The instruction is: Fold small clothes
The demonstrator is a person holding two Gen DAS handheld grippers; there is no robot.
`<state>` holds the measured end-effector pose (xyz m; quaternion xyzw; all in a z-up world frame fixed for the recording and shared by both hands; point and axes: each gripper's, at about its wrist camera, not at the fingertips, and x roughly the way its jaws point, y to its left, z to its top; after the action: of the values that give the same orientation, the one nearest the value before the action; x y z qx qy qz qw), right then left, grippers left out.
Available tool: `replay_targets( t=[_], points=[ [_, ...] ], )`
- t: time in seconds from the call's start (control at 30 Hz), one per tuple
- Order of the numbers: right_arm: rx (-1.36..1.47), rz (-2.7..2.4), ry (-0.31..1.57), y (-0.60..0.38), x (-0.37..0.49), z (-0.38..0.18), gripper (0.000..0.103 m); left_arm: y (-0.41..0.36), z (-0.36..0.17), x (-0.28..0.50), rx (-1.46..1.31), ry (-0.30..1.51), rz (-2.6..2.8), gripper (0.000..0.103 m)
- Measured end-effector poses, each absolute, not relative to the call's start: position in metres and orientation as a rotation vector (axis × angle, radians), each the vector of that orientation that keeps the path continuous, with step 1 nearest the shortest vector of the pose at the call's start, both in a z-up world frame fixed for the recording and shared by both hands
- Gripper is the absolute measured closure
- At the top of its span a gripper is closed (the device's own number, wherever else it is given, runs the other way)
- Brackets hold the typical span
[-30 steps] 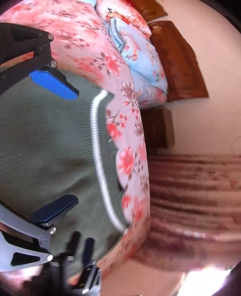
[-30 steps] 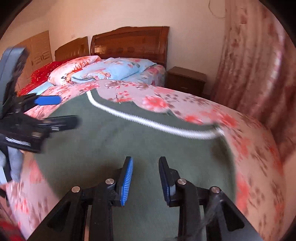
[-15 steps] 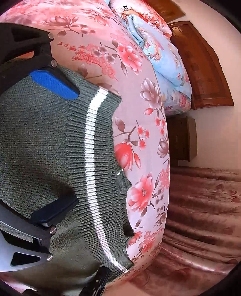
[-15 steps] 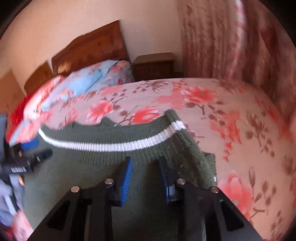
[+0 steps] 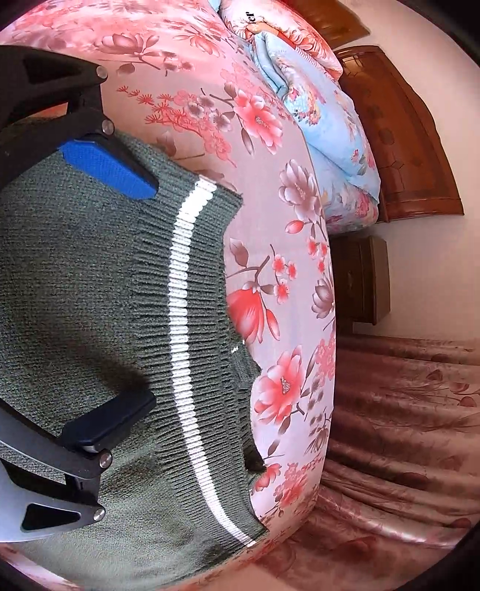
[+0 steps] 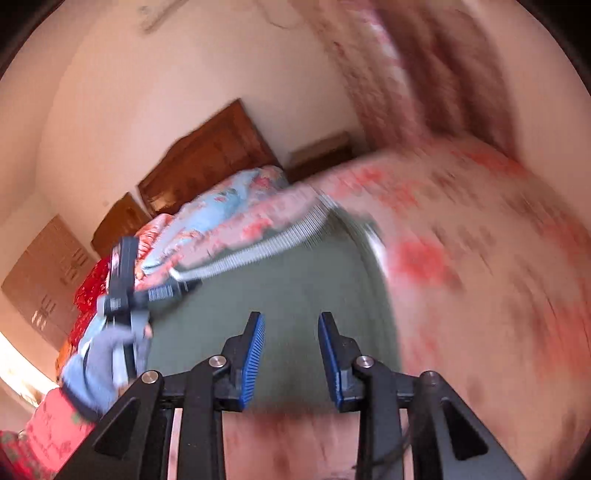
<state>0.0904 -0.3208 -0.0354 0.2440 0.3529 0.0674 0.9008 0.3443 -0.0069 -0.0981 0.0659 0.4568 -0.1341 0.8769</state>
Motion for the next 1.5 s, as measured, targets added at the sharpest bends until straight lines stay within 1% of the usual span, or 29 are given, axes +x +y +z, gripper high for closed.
replay_targets(
  t=[0.13, 0.2, 0.23, 0.3, 0.37, 0.47, 0.53, 0.63, 0.7, 0.73, 0.77, 0.8, 0.83, 0.87, 0.97, 1.03, 1.1, 1.27, 1.4, 1.5],
  points=[
    [0.722, 0.087, 0.78, -0.342, 0.043, -0.07, 0.07, -0.007, -0.098, 0.344, 0.137, 0.953, -0.279, 0.0],
    [0.757, 0.07, 0.811, -0.345, 0.041, -0.083, 0.064, -0.007, -0.098, 0.344, 0.137, 0.953, -0.279, 0.0],
    [0.768, 0.059, 0.83, -0.344, 0.045, -0.088, 0.06, -0.007, -0.098, 0.344, 0.137, 0.952, -0.279, 0.0],
    [0.798, 0.09, 0.81, -0.344, 0.052, -0.092, 0.051, -0.007, -0.098, 0.344, 0.139, 0.951, -0.277, 0.0],
    [0.808, 0.102, 0.783, -0.342, 0.062, -0.091, 0.036, -0.007, -0.098, 0.344, 0.14, 0.951, -0.276, 0.0],
    [0.835, 0.09, 0.752, -0.337, 0.085, -0.088, 0.022, -0.007, -0.098, 0.344, 0.137, 0.951, -0.277, 0.0],
    [0.84, 0.083, 0.747, -0.33, 0.103, -0.087, 0.019, -0.007, -0.098, 0.344, 0.134, 0.952, -0.279, 0.0],
    [0.855, 0.064, 0.744, -0.32, 0.122, -0.087, 0.019, -0.007, -0.098, 0.344, 0.133, 0.953, -0.28, 0.0],
    [0.881, 0.059, 0.754, -0.315, 0.137, -0.088, 0.022, -0.006, -0.098, 0.345, 0.133, 0.956, -0.282, 0.0],
    [0.891, 0.047, 0.757, -0.314, 0.143, -0.089, 0.031, -0.006, -0.099, 0.346, 0.13, 0.957, -0.283, 0.0],
    [0.894, 0.022, 0.758, -0.314, 0.149, -0.09, 0.043, -0.006, -0.099, 0.346, 0.127, 0.958, -0.283, 0.0],
    [0.887, -0.009, 0.758, -0.315, 0.158, -0.092, 0.051, -0.005, -0.099, 0.347, 0.125, 0.959, -0.281, 0.0],
    [0.881, -0.02, 0.757, -0.315, 0.163, -0.094, 0.066, -0.005, -0.099, 0.347, 0.125, 0.96, -0.28, 0.0],
    [0.883, -0.02, 0.751, -0.315, 0.167, -0.097, 0.072, -0.006, -0.099, 0.346, 0.128, 0.96, -0.277, 0.0],
    [0.867, 0.009, 0.725, -0.315, 0.166, -0.099, 0.078, -0.006, -0.099, 0.343, 0.142, 0.957, -0.27, 0.0],
    [0.879, 0.036, 0.719, -0.318, 0.156, -0.097, 0.079, -0.008, -0.099, 0.336, 0.168, 0.947, -0.274, 0.0],
    [0.928, 0.077, 0.724, -0.325, 0.141, -0.098, 0.079, -0.013, -0.099, 0.32, 0.208, 0.925, -0.289, 0.0],
    [0.91, 0.108, 0.744, -0.338, 0.111, -0.1, 0.079, -0.019, -0.094, 0.267, 0.231, 0.874, -0.306, 0.0],
    [0.886, 0.106, 0.743, -0.339, 0.11, -0.095, 0.079, -0.026, -0.077, 0.225, 0.125, 0.855, -0.419, 0.0],
    [0.864, 0.102, 0.735, -0.338, 0.109, -0.091, 0.079, -0.041, -0.072, 0.191, 0.186, 0.824, -0.471, 0.0]
  ],
)
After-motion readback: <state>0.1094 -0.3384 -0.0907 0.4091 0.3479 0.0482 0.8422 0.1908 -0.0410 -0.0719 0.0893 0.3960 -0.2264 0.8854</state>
